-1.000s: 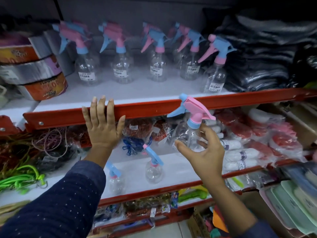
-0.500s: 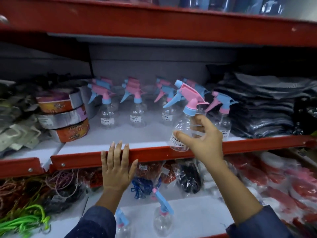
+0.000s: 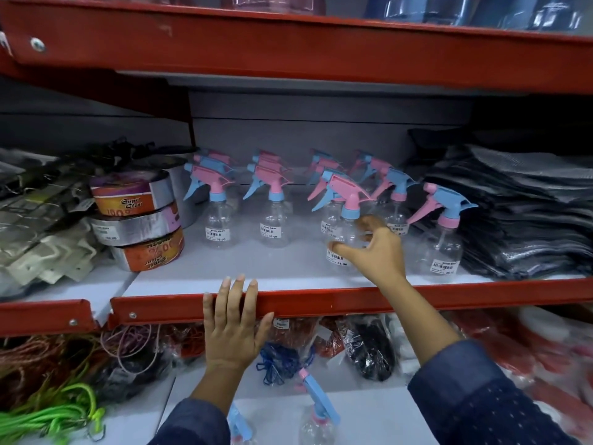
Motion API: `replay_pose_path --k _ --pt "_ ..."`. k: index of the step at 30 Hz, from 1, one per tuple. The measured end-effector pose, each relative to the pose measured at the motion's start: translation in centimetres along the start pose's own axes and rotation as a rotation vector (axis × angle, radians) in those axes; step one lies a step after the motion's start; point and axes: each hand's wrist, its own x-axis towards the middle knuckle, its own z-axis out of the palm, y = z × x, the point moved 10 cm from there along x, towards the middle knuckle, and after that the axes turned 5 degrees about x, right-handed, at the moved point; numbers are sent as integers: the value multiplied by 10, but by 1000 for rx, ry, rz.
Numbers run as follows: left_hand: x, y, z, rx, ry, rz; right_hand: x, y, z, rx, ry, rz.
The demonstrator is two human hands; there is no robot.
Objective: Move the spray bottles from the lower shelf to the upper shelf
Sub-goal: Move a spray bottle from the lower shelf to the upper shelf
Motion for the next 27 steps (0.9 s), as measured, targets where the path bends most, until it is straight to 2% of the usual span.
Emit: replay_pose_path --k 7,13,27 --pt "0 1 1 4 7 11 1 4 9 -13 -59 -31" --pt "-1 0 2 7 -17 -3 -4 -4 -2 -84 60 -47" --pt "0 3 2 4 -40 16 -9 -7 11 -133 -7 -95"
